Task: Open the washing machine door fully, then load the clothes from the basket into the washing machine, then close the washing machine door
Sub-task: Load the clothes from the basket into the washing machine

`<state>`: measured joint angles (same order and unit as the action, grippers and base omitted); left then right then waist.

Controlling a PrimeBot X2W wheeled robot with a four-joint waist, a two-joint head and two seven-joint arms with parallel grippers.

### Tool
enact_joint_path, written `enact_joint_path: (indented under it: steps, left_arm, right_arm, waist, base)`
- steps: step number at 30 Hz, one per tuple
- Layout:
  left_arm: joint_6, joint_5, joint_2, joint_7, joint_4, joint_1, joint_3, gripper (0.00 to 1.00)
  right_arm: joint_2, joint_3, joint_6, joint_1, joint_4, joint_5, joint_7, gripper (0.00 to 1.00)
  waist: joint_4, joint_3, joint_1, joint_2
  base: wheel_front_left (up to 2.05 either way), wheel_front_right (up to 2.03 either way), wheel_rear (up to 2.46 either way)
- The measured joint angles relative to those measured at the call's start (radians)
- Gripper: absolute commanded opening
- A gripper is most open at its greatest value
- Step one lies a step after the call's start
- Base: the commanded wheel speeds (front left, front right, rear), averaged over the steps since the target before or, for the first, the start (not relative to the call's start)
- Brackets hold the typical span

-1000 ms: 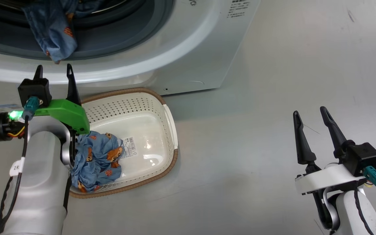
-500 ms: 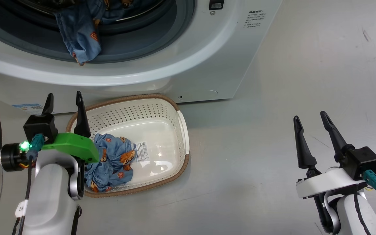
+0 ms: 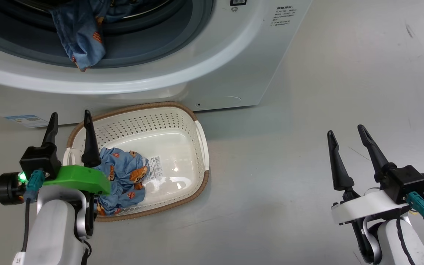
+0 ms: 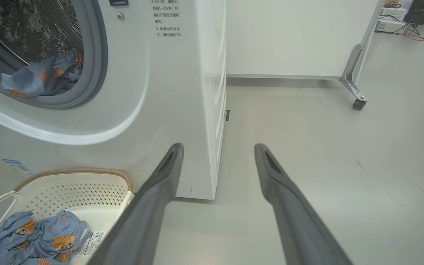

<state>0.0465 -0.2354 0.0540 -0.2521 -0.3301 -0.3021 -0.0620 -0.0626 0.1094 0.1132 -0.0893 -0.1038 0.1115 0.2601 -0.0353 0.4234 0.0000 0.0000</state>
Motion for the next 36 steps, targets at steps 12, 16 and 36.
enact_joint_path:
  steps: [12,16,36]
  left_arm:
    - [0.011,0.022,0.067,0.118,0.086,-0.075,0.004,1.00]
    - [0.016,0.035,0.103,0.184,0.087,-0.126,0.012,1.00]
    - [0.052,0.174,0.244,0.490,-0.109,-0.328,0.025,1.00]
  right_arm:
    - [0.006,0.040,0.001,-0.007,-0.003,0.002,0.000,1.00]
    - [0.012,0.055,0.002,-0.011,-0.010,0.011,0.000,1.00]
    - [0.022,0.089,0.008,-0.022,-0.029,0.076,0.000,1.00]
  waist:
    - [-0.084,0.020,0.0000,0.0000]
    - [-0.119,0.029,0.0000,0.0000]
    - [-0.271,0.050,0.0000,0.0000]
  base:
    - [0.00,0.00,0.00]
    - [0.00,0.00,0.00]
    - [0.00,0.00,0.00]
